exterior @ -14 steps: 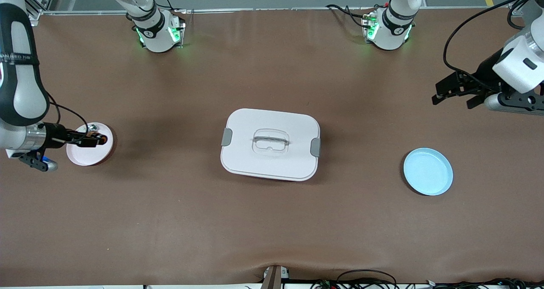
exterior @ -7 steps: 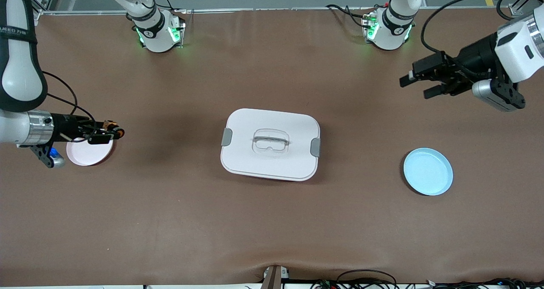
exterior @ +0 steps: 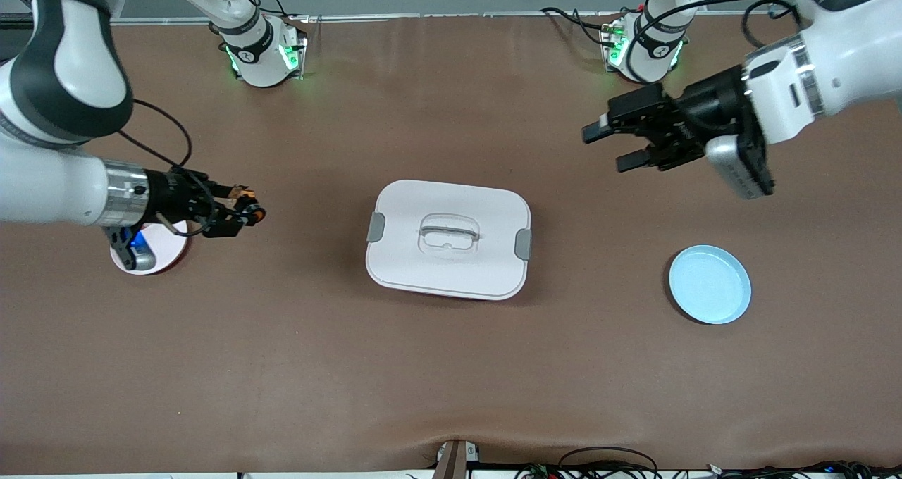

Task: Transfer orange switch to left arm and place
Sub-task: 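Lift the switch over the box with the right gripper while the left gripper approaches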

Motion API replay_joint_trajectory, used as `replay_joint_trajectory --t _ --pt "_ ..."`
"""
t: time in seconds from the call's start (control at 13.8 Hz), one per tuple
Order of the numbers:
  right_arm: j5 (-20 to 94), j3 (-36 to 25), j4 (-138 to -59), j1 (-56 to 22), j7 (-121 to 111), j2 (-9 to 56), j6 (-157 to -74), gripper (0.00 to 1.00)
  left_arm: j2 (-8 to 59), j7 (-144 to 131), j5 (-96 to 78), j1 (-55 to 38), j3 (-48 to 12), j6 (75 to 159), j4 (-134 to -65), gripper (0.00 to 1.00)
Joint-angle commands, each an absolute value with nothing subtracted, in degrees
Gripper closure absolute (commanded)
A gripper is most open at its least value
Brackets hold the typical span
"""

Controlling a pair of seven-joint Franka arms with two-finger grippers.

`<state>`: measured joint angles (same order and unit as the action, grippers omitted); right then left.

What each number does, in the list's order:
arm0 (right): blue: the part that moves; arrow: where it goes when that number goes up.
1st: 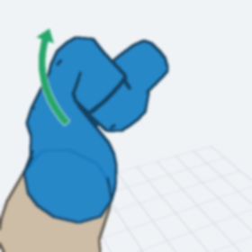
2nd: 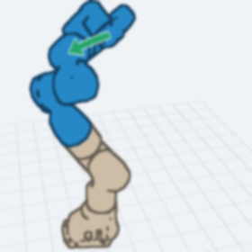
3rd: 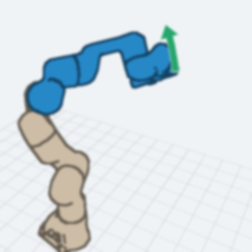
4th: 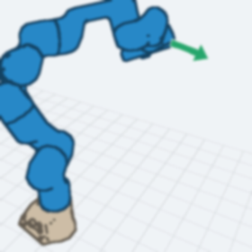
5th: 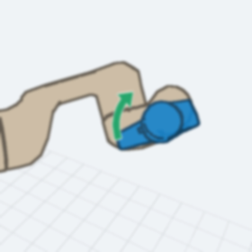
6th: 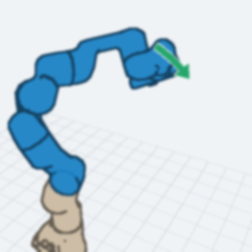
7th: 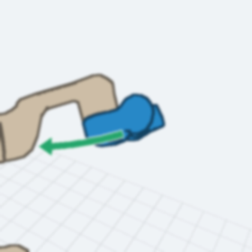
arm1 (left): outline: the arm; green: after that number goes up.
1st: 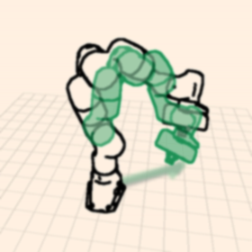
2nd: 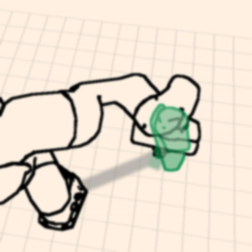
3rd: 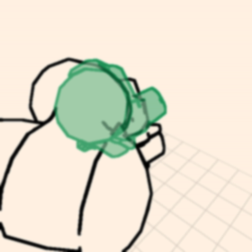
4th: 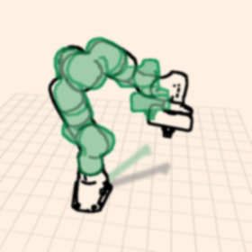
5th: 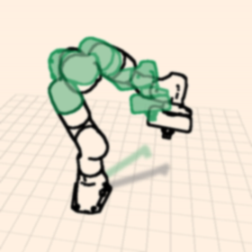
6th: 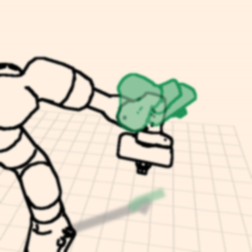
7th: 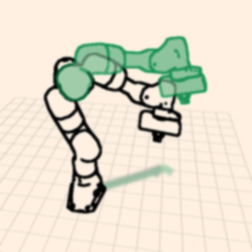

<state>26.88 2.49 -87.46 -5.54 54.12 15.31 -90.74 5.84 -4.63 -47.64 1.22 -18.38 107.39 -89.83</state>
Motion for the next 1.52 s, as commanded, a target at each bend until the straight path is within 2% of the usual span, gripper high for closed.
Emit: replay_joint_trajectory --t 0.0,0.43,0.65,1.01,1.45 --pt "30.0 1.8 -84.1 -9.0 61.5 15.6 -90.4 1.0 7.7 -7.4 -49.3 1.4 -21.6 112.2 -88.9 0.0" --pt "32.7 1.8 -78.0 -16.1 76.7 17.4 -95.5 1.0 12.3 -13.4 -49.3 0.5 -29.3 124.3 -88.9 0.0" --pt "32.7 1.8 -73.7 -19.3 83.4 20.7 -100.2 1.0 14.9 -13.4 -49.3 -2.8 -29.4 128.8 -88.9 0.0" --pt "32.5 1.6 -61.0 -22.8 94.7 29.0 -100.8 1.0 17.9 -13.4 -49.2 -7.6 -29.4 137.3 -88.7 0.0" --pt "32.2 1.1 -59.2 -25.8 101.6 32.1 -107.1 1.0 20.3 -12.3 -48.9 -10.4 -29.4 142.6 -88.6 0.0"
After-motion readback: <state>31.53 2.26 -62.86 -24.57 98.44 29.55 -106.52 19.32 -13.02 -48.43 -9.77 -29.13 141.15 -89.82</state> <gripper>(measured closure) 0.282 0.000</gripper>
